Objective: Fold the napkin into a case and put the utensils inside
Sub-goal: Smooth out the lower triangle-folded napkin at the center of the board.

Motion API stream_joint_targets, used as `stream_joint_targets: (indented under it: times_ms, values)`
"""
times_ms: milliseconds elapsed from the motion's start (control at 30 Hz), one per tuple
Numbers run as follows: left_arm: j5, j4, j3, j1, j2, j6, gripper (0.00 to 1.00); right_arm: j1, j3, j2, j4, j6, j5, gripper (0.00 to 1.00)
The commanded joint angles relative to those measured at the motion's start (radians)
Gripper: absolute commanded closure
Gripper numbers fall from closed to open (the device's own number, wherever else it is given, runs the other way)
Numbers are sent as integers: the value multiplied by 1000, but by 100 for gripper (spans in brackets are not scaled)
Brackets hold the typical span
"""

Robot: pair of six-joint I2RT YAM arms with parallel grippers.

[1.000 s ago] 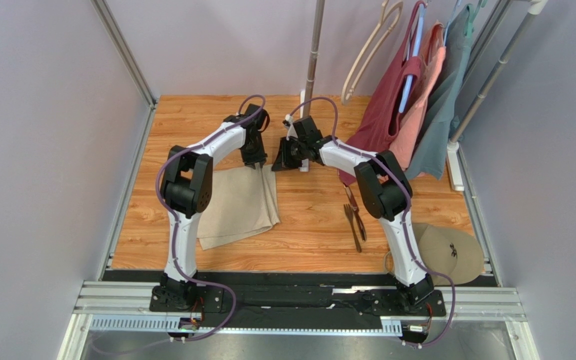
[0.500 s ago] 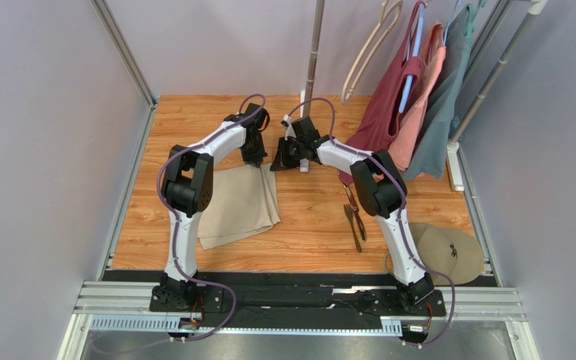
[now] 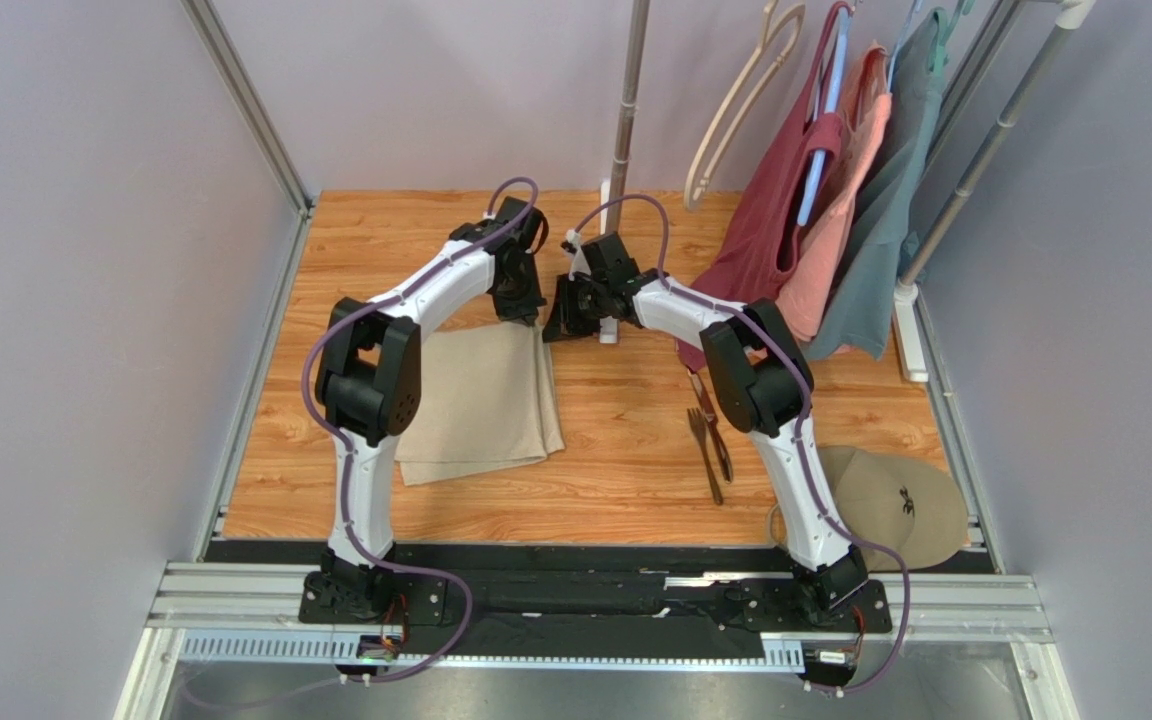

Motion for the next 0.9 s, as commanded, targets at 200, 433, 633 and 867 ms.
stream_joint_targets:
  times_ms: [200, 433, 633, 867]
  values:
    - [48, 35, 86, -8, 79, -43, 100, -5, 51, 12, -26, -18, 7, 100]
    - [74, 41, 98, -9, 68, -19, 78, -33, 64, -25, -68, -12, 17, 100]
    - [73, 38, -52, -40, -152, -4, 62, -39, 63, -104, -175, -43, 37, 100]
    - [73, 39, -359, -161, -363, -20, 63, 8, -264, -327, -125, -9, 11, 92]
